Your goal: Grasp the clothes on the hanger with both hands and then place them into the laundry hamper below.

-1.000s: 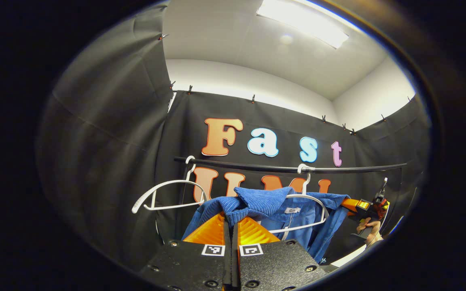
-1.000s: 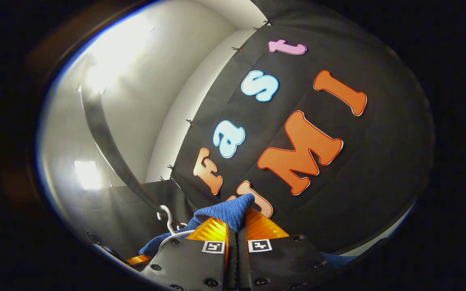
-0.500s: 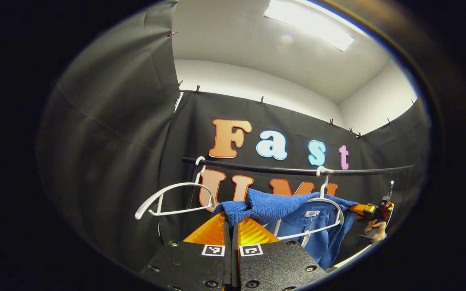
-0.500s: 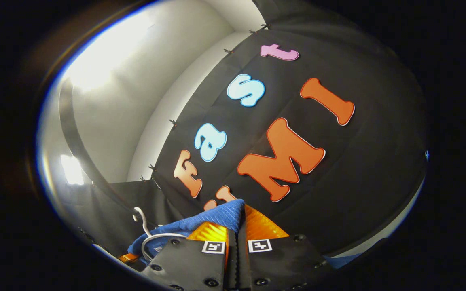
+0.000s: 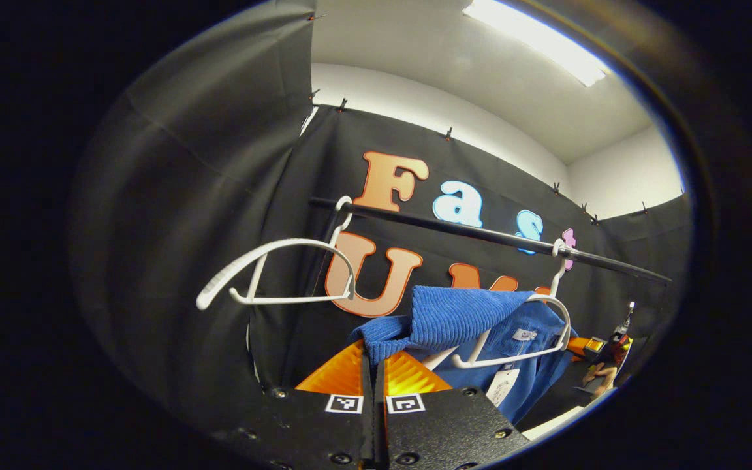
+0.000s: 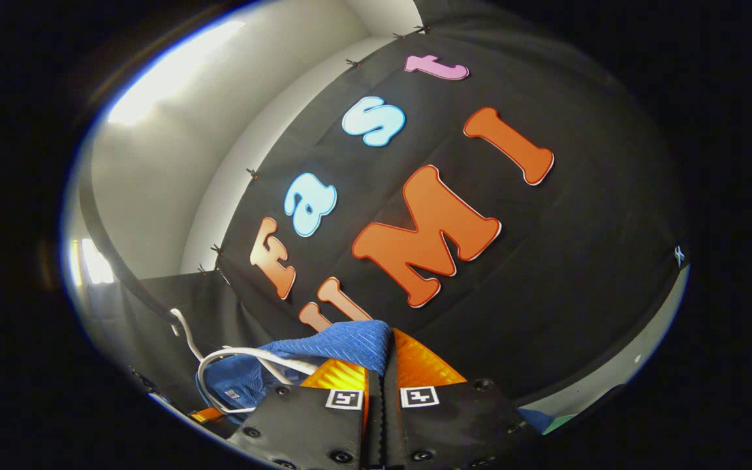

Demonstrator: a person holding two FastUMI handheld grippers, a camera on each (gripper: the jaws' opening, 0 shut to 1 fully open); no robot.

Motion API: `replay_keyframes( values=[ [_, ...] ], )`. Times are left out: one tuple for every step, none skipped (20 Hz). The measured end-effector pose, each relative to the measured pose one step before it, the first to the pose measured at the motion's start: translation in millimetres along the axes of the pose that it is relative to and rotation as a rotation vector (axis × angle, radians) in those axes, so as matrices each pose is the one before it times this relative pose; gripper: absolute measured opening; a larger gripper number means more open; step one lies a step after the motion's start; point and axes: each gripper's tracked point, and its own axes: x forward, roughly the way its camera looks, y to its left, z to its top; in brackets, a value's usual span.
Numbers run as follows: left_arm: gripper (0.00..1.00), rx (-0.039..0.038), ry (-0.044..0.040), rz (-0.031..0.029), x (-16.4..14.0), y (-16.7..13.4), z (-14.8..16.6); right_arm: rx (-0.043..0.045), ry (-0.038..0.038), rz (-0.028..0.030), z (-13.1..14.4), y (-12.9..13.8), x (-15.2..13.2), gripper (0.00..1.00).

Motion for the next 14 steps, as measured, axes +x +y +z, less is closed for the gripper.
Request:
replay_keyframes(
  values=[
    [0.00,-0.00433,0.00413,-0.00232,0.78,0.87,-2.30,-0.00788,-0.00260,-0.00191,-1.14,-0.56,-0.08,0.07],
    [0.00,-0.00313,0.00040,-0.00461,-0.15,-1.00,-0.28,-0.00673,0.00086,-0.00742,-1.88,-2.24,1.10,0.07],
    [0.00,-0.00132,0.00331,-0.00100,-0.24,-0.86,-1.92,-0.00070,0.00837,-0.00963,-3.99,-0.64,-0.68,0.07],
    [0.00,0.00537,0.00183,0.00197,-0.83,-0.30,-2.07,-0.00595,0.01016,-0.01203,-3.31,-1.78,-3.54,0.07],
    [0.00,0.00593,0.00242,0.00713,-1.19,0.86,-1.54,-0.00954,0.01060,-0.01700,-4.89,-3.94,-2.65,0.08],
    [0.00,-0.00610,0.00788,0.00276,1.10,0.67,-3.93,-0.00325,0.01745,-0.00602,-6.05,-2.25,0.74,0.07],
    [0.00,-0.01542,0.00738,0.00037,2.65,-0.36,-3.05,0.00014,0.01024,-0.00622,-4.49,-2.73,0.86,0.08],
    [0.00,-0.01791,0.01241,0.00000,1.58,0.71,-4.54,-0.00218,0.00543,-0.01000,-4.14,-4.41,-1.86,0.07],
    [0.00,-0.01617,0.01588,-0.00094,0.75,0.38,-6.28,-0.00588,0.00909,-0.00820,-4.74,-5.08,-0.61,0.07],
    [0.00,-0.00882,0.01587,0.00213,0.50,0.18,-6.91,-0.00685,0.00992,-0.00930,-5.98,-4.78,-0.77,0.07],
    [0.00,-0.00221,0.01326,0.00320,0.05,1.89,-6.80,-0.00452,0.00857,-0.00797,-4.87,-3.51,-1.53,0.08],
    [0.00,0.00765,0.01236,0.02365,-0.72,4.97,-6.06,-0.00078,0.00586,-0.00778,-4.48,-5.19,-2.73,0.08],
    [0.00,0.03099,0.01369,0.07271,-0.87,17.17,-7.11,-0.00394,0.00224,-0.01081,-4.50,-5.23,-2.86,0.08],
    [0.00,0.01404,0.01506,0.04729,1.22,19.30,-9.17,-0.00472,-0.00277,-0.00864,-4.33,-4.59,-5.13,0.08]
  ],
)
